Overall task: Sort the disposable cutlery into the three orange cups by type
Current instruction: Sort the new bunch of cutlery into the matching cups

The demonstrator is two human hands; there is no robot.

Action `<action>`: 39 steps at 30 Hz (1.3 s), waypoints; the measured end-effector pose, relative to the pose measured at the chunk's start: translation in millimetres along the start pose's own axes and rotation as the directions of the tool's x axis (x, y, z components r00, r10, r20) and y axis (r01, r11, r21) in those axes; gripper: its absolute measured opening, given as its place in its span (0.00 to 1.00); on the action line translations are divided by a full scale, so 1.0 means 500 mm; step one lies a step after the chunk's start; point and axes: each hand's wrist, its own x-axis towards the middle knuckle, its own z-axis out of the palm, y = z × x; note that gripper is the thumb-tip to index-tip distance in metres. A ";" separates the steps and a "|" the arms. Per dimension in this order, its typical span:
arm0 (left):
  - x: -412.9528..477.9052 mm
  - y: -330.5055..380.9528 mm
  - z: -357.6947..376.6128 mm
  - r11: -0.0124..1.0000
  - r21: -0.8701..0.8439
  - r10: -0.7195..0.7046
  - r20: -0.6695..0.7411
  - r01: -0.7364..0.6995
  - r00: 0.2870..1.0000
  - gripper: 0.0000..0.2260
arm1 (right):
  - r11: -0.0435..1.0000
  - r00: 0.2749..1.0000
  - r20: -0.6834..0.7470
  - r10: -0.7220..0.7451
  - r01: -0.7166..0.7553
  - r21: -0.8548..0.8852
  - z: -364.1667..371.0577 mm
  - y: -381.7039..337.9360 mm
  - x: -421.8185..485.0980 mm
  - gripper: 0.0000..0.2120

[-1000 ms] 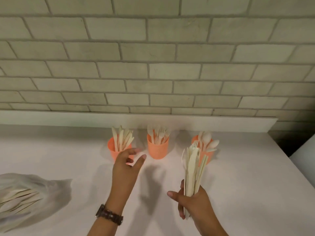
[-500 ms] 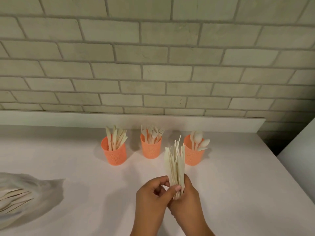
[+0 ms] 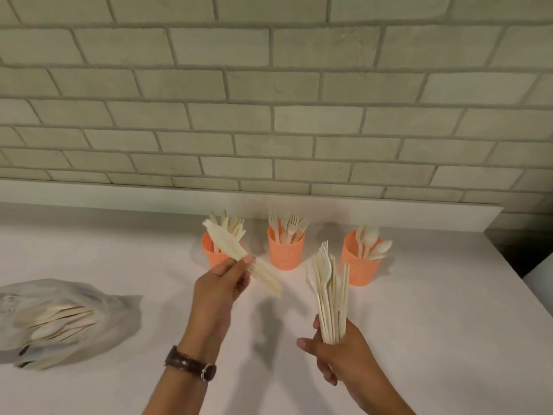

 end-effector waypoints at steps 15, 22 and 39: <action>0.281 -0.032 -0.095 0.774 0.632 0.244 -0.248 -0.034 0.937 0.24 | 0.998 0.999 -0.028 -0.043 0.045 0.054 -0.006 0.000 0.030 0.18; 0.090 -0.040 -0.001 0.776 0.587 0.345 -0.093 -0.228 0.934 0.07 | 0.992 0.998 -0.051 -0.041 0.046 0.114 -0.015 -0.014 0.024 0.18; -0.142 -0.130 0.123 0.831 0.450 0.201 0.307 -0.328 0.930 0.09 | 0.974 0.975 -0.163 -0.151 0.118 -0.195 0.001 -0.001 0.002 0.13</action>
